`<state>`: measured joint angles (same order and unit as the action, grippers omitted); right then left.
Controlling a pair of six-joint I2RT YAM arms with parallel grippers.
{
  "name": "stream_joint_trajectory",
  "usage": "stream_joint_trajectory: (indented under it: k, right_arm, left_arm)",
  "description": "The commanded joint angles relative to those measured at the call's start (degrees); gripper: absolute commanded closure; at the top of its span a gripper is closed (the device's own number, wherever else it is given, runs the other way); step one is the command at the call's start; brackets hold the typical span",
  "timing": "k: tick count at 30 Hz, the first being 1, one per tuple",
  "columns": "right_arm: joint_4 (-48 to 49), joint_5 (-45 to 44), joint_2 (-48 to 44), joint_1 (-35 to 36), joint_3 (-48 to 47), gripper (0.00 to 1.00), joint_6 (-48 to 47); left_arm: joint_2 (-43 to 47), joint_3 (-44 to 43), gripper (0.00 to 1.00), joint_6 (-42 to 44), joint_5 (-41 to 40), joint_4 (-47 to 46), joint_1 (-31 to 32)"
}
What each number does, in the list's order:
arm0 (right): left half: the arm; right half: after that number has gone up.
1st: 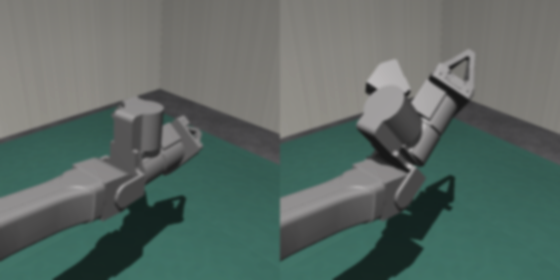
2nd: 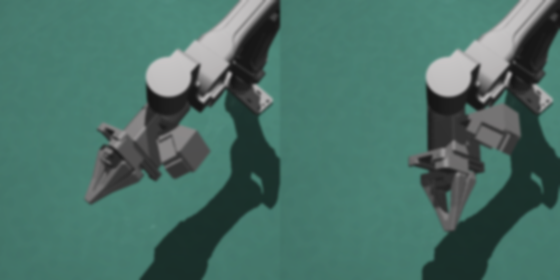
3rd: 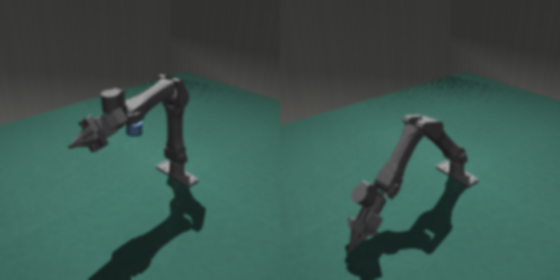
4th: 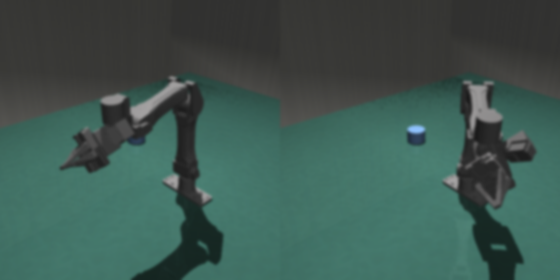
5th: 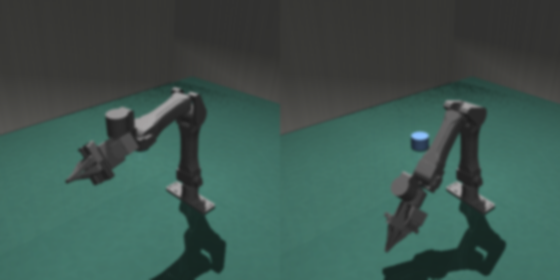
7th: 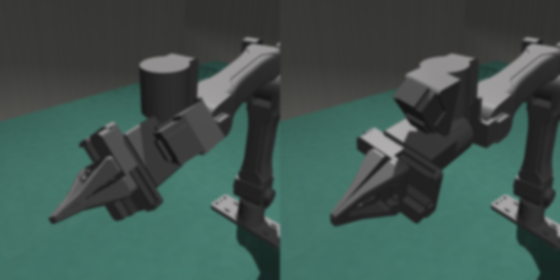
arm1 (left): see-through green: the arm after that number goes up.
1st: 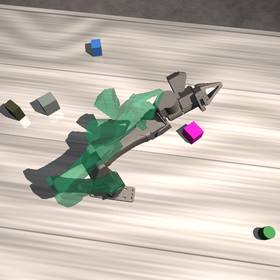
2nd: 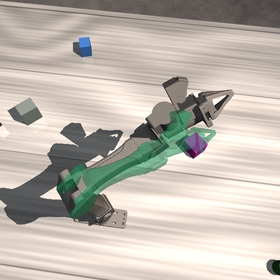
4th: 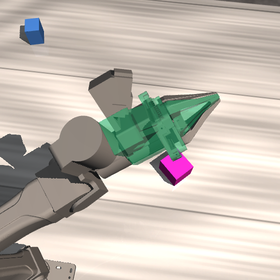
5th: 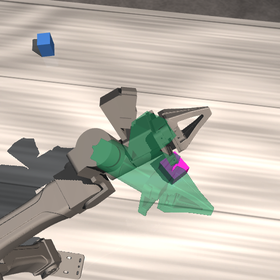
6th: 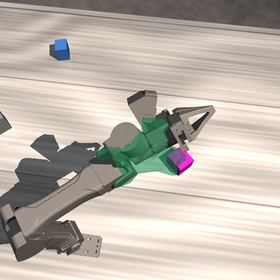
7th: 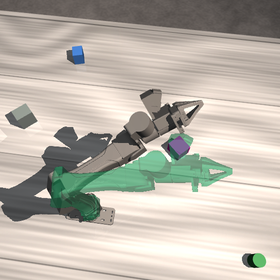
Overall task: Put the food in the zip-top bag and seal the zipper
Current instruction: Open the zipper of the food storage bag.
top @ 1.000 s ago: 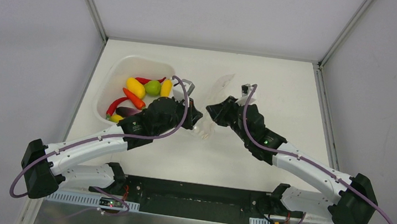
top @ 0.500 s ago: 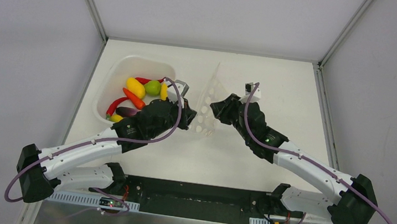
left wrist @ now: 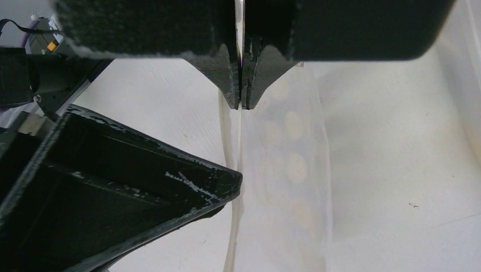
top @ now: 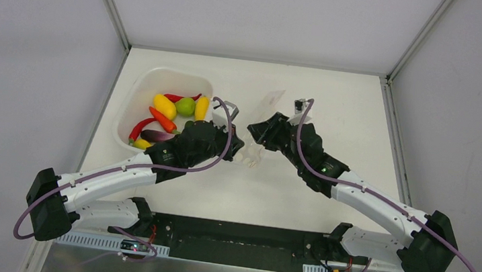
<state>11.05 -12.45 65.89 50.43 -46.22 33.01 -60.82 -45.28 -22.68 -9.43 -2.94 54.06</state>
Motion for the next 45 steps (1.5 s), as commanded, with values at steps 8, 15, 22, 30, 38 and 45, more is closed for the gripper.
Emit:
stream_joint_trajectory:
  k: [8, 15, 22, 30, 38, 45]
  right_arm:
    - [0.90, -0.83, 0.20, -0.12, -2.30, 0.67, -0.47]
    - [2.39, 2.15, 0.22, -0.15, -2.04, 0.63, -1.20]
    - [1.08, 1.60, 1.13, -0.10, -2.74, 0.74, -1.63]
    - [-0.13, 1.18, 2.73, -0.22, -3.50, 0.74, -3.17]
    - [-3.15, -0.58, 3.11, -0.18, -4.71, 0.67, -2.97]
    - [-5.91, -2.19, 3.09, -0.28, -5.77, 0.65, -3.72]
  left_arm:
    - [0.98, -1.04, 1.00, -0.70, -0.42, -5.14, 0.52]
    - [1.11, -0.80, 1.00, -0.92, -0.55, -5.44, 0.52]
    - [1.57, -0.19, 1.00, -1.57, -1.50, -5.46, 0.55]
    - [2.82, -0.02, 1.00, -0.44, -0.84, -4.91, 0.52]
    - [2.89, -0.16, 1.00, 0.16, -1.44, -3.03, 0.51]
    - [3.41, 0.10, 1.00, 0.50, -4.39, -1.80, 0.50]
